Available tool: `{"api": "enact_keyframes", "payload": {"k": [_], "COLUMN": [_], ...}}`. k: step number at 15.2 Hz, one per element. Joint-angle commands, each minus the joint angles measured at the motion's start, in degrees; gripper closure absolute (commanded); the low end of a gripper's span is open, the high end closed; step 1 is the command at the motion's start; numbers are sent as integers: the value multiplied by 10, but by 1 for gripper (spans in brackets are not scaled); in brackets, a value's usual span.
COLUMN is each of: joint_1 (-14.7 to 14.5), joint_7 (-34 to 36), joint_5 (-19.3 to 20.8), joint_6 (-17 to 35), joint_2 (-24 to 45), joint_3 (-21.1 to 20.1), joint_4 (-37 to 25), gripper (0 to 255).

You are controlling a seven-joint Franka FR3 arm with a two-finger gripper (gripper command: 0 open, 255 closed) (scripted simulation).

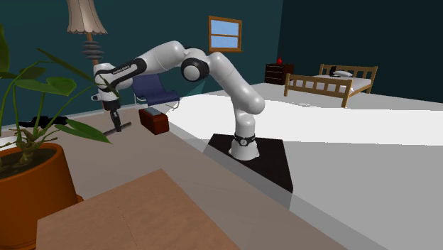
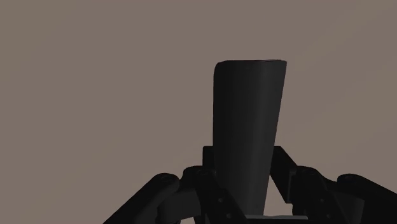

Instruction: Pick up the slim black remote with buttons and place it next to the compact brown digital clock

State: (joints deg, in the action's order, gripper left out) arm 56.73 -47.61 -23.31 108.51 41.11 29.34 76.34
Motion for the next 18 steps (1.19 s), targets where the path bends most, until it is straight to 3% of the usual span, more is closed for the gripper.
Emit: {"api": "enact_keyframes", "payload": {"k": [1,8,9,14,18], "joint_1": [0,-1,0,-1,7], "joint_7": [-1,-1,-1,-1,8], "joint_5": [-3,-3,-3,-3,8], "joint_6": [10,10,10,10,-52], "joint_2": [5,5,6,5,-10], "joint_3": [-2,-2,-2,-2,5], "joint_4": [5,5,5,5,-44], "gripper": [255,255,0,0,0]}}
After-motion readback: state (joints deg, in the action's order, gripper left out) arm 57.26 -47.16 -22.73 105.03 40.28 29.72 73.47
